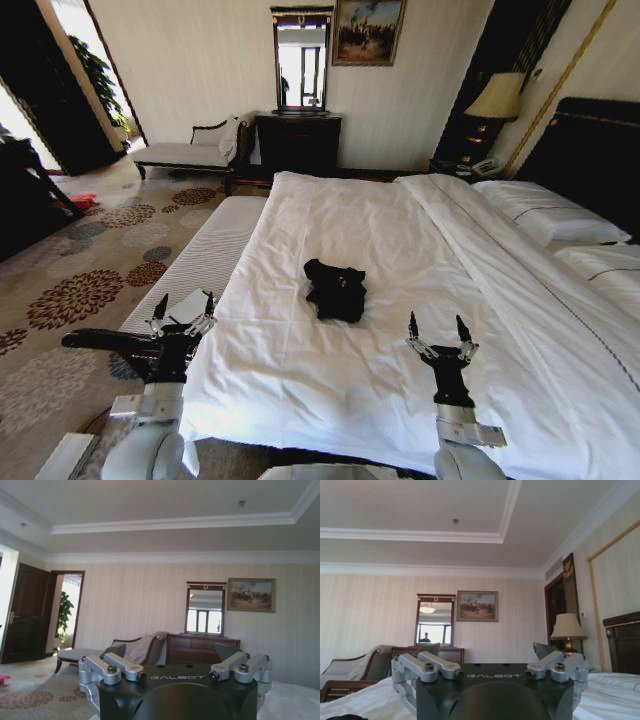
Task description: Fold the clothes on the bed.
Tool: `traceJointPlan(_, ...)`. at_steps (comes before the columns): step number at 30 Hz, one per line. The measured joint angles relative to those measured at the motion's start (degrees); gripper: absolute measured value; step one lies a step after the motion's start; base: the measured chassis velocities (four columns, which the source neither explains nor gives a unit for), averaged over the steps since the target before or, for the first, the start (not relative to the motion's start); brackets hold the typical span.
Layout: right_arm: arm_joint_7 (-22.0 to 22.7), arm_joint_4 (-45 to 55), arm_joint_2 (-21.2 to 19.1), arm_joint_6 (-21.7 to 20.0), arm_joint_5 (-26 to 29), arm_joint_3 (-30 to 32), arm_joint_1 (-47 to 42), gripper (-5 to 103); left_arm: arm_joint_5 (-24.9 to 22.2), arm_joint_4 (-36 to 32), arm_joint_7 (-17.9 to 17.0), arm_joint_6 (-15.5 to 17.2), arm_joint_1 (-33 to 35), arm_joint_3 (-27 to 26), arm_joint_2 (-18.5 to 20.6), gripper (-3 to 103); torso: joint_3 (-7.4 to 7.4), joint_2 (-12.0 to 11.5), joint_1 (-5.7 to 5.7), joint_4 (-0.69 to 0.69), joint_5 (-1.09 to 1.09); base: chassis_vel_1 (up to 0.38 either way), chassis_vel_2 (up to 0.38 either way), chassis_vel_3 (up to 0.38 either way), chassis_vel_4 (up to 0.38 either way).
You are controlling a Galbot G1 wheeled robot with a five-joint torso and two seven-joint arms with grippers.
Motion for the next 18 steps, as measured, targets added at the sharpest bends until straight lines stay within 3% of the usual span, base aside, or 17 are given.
traceJointPlan(3, 0.87, -1.13, -0.37, 0.21, 3.05, 0.57, 0.06, 100, -5.44, -2.72, -5.49, 6.18, -2.85, 0.09, 5.34, 100, 0.00, 0.00, 0.01, 0.00, 0.00, 0.001, -0.021, -0.002, 0.011)
traceJointPlan(5, 0.92, -1.21, -0.36, 0.22, 3.59, 0.71, 0.07, 100, -6.78, -3.08, -6.20, 7.44, -3.40, 0.03, 6.18, 100, 0.01, -0.01, 0.01, 0.00, -0.01, 0.000, 0.000, 0.000, 0.000)
traceJointPlan(7, 1.01, -1.10, -0.27, -0.09, 5.77, 1.90, -0.15, 100, -13.04, -4.58, -8.18, 12.43, -5.73, -0.54, 9.14, 100, 0.02, -0.02, 0.05, 0.02, -0.03, 0.000, 0.000, 0.000, 0.000)
traceJointPlan(8, 1.01, -1.10, -0.27, -0.09, 5.77, 1.90, -0.15, 100, -13.04, -4.58, -8.18, 12.43, -5.73, -0.54, 9.14, 100, 0.02, -0.02, 0.05, 0.02, -0.03, 0.000, 0.000, 0.000, 0.000)
traceJointPlan(10, 1.01, 0.01, -0.10, -0.74, 6.95, 4.02, -0.53, 100, -17.66, -5.21, -9.03, 15.27, -7.79, -0.96, 11.20, 100, 0.02, -0.01, 0.06, 0.01, -0.02, 0.000, 0.000, 0.000, 0.000)
traceJointPlan(14, 1.00, 2.31, 0.24, -1.50, 8.11, 7.20, -1.06, 100, -18.63, -4.59, -8.51, 16.90, -9.91, -0.80, 12.59, 100, 0.02, -0.01, 0.05, 0.00, -0.01, 0.000, 0.000, 0.000, 0.000)
traceJointPlan(18, 1.29, 4.79, 0.17, -2.81, 10.17, 8.16, -2.01, 100, -16.38, -3.64, -7.92, 17.11, -9.90, 0.58, 11.51, 100, 0.02, -0.01, 0.04, 0.00, -0.02, 0.000, 0.000, 0.000, 0.000)
